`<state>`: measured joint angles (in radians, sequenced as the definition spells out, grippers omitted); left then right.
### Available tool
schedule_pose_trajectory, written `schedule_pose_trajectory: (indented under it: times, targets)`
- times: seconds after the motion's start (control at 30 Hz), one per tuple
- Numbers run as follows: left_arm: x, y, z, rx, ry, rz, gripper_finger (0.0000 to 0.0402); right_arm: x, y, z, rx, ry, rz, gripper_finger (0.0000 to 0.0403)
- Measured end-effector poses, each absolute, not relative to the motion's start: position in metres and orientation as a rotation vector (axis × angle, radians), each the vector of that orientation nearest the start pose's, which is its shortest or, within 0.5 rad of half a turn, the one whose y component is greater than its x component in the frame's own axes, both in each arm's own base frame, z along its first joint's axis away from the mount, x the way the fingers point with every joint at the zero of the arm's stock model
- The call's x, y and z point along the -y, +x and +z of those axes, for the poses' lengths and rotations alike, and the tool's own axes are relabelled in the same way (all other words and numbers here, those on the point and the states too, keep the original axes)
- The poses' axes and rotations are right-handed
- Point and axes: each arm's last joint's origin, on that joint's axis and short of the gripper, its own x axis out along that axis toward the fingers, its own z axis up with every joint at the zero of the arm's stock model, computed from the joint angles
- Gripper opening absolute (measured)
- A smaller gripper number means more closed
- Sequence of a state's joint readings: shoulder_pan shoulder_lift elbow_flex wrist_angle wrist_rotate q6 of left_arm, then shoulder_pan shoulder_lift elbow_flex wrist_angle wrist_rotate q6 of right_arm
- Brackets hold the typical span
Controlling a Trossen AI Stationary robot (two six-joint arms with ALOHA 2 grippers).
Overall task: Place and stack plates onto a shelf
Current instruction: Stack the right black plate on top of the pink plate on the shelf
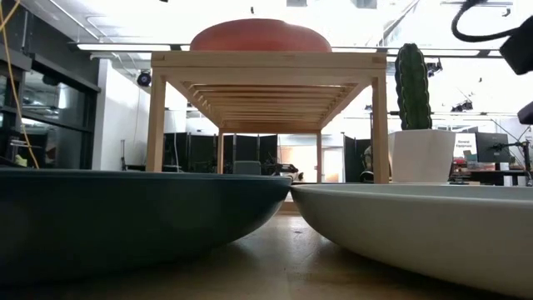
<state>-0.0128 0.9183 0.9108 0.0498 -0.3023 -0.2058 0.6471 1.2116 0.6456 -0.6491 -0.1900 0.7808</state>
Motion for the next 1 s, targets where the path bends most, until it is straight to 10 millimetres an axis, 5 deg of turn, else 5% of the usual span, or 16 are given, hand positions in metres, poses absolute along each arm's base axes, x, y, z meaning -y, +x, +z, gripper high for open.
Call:
schedule_pose_trajectory:
  times: [0.67, 0.8, 1.0]
  targets:
    - [-0.006, 0.2, 0.376, 0.072, -0.211, 0.284, 0.0074, -0.152, 0.164, 0.141, -1.479, 0.258, 0.202, 0.0168]
    - [-0.006, 0.201, 0.375, 0.072, -0.21, 0.284, 0.0074, -0.153, 0.164, 0.14, -1.486, 0.264, 0.216, 0.0128]
    - [-0.006, 0.201, 0.376, 0.072, -0.21, 0.284, 0.0074, -0.154, 0.164, 0.141, -1.49, 0.28, 0.233, 0.0012]
